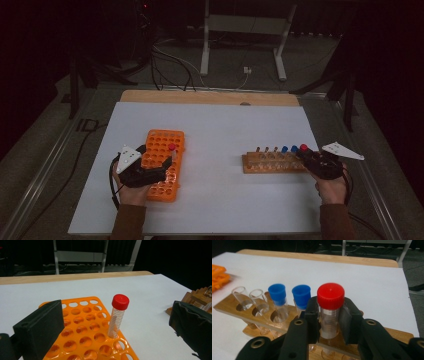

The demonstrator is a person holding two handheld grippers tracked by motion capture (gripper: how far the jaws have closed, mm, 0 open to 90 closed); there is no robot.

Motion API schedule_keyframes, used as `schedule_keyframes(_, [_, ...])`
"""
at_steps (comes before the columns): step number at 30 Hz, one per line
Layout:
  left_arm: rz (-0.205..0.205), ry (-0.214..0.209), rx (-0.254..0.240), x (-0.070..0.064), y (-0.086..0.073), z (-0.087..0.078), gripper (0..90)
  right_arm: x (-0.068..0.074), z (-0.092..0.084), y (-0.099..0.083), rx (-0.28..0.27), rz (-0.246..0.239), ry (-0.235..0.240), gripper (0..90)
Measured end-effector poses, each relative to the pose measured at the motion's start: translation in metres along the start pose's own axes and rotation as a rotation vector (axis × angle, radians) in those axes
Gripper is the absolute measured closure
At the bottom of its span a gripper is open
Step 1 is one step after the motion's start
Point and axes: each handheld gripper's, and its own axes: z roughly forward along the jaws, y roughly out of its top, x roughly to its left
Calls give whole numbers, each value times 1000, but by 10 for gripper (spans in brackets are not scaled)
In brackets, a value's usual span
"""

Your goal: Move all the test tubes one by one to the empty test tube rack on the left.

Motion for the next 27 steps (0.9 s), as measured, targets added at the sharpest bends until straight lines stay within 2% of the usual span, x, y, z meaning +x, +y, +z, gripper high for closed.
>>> schedule_keyframes(7, [1,-1,-2,0,0,1,4,0,1,-2,5,2,-12,743])
schedule_keyframes(27, [6,0,5,-1,-1,2,4,6,-29,22,-107,-29,-20,746])
